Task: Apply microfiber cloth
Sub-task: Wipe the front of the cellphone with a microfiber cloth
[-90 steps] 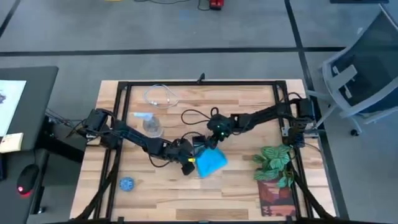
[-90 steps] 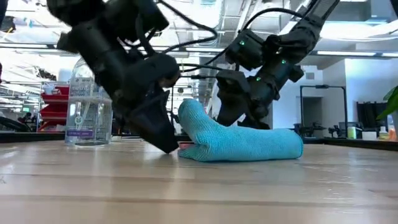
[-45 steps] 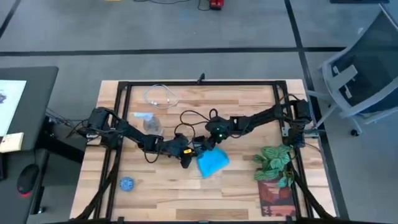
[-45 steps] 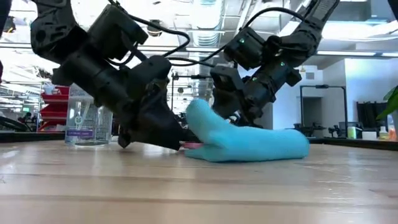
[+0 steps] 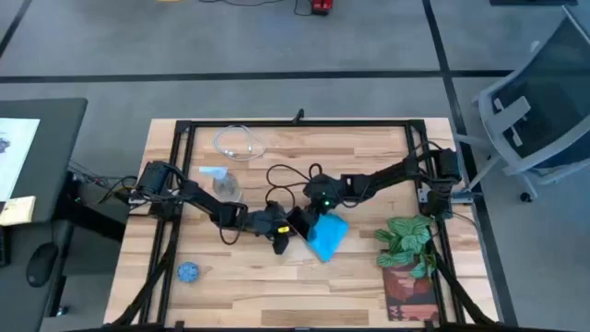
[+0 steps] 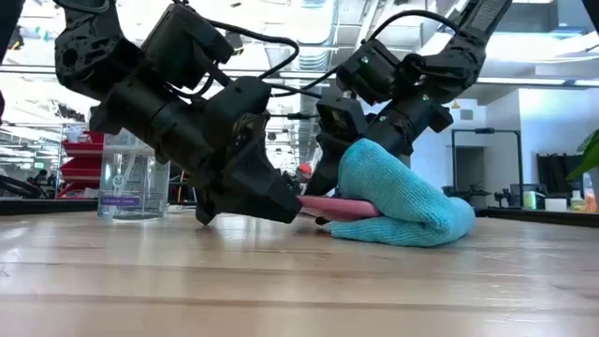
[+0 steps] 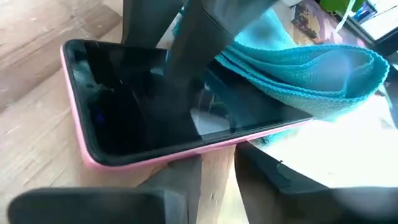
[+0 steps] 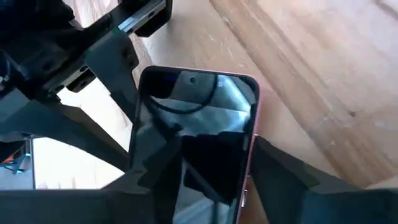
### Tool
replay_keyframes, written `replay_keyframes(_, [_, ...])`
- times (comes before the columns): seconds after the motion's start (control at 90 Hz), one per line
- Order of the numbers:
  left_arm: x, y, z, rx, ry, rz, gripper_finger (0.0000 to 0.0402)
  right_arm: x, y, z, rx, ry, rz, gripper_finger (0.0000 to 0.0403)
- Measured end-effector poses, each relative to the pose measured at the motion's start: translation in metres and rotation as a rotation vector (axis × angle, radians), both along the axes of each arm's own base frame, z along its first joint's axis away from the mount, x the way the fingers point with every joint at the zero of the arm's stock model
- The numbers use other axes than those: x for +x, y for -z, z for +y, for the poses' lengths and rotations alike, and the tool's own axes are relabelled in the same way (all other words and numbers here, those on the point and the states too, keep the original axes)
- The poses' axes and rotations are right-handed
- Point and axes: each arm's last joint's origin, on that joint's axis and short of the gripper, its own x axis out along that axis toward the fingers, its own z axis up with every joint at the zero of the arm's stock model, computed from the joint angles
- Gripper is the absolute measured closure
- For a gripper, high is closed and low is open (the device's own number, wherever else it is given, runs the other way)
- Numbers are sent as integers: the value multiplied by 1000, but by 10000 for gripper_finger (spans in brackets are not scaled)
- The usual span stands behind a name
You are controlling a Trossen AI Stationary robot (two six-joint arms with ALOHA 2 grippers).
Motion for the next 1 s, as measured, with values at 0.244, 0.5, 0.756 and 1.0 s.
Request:
replay_keyframes(0.244, [1, -3, -1, -2, -1, -24, 333, -2, 1, 0, -18, -22, 20, 286])
replay_keyframes(0.5, [4, -9, -1, -81, -51, -98, 333, -2, 0, 1, -17, -32, 24, 287])
replay_keyframes(0.756, [6, -12, -7, -195, -40, -137, 297, -2, 1, 1, -18, -33, 29, 287])
replay_keyframes(1.0, [4, -12, -13, -268, -75, -128, 243, -2, 1, 2, -37, -33, 31, 287])
